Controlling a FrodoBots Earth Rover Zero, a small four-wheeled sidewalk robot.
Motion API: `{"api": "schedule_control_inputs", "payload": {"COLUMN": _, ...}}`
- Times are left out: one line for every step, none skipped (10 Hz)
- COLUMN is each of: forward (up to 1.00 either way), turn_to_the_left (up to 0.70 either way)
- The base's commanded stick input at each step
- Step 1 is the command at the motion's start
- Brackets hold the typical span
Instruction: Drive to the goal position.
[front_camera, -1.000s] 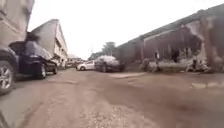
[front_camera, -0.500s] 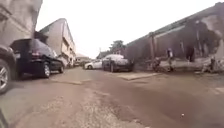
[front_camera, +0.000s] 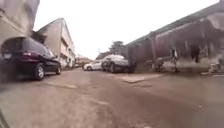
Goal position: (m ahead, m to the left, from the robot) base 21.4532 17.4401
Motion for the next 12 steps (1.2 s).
{"api": "schedule_control_inputs", "payload": {"forward": 1.0, "turn_to_the_left": 0.12}}
{"api": "schedule_control_inputs", "payload": {"forward": 1.0, "turn_to_the_left": 0.12}}
{"api": "schedule_control_inputs", "payload": {"forward": 1.0, "turn_to_the_left": 0.12}}
{"api": "schedule_control_inputs", "payload": {"forward": 1.0, "turn_to_the_left": 0.12}}
{"api": "schedule_control_inputs", "payload": {"forward": 1.0, "turn_to_the_left": 0.12}}
{"api": "schedule_control_inputs", "payload": {"forward": 1.0, "turn_to_the_left": 0.12}}
{"api": "schedule_control_inputs", "payload": {"forward": 1.0, "turn_to_the_left": 0.12}}
{"api": "schedule_control_inputs", "payload": {"forward": 1.0, "turn_to_the_left": 0.12}}
{"api": "schedule_control_inputs", "payload": {"forward": 1.0, "turn_to_the_left": 0.12}}
{"api": "schedule_control_inputs", "payload": {"forward": 1.0, "turn_to_the_left": 0.12}}
{"api": "schedule_control_inputs", "payload": {"forward": 1.0, "turn_to_the_left": 0.12}}
{"api": "schedule_control_inputs", "payload": {"forward": 1.0, "turn_to_the_left": 0.12}}
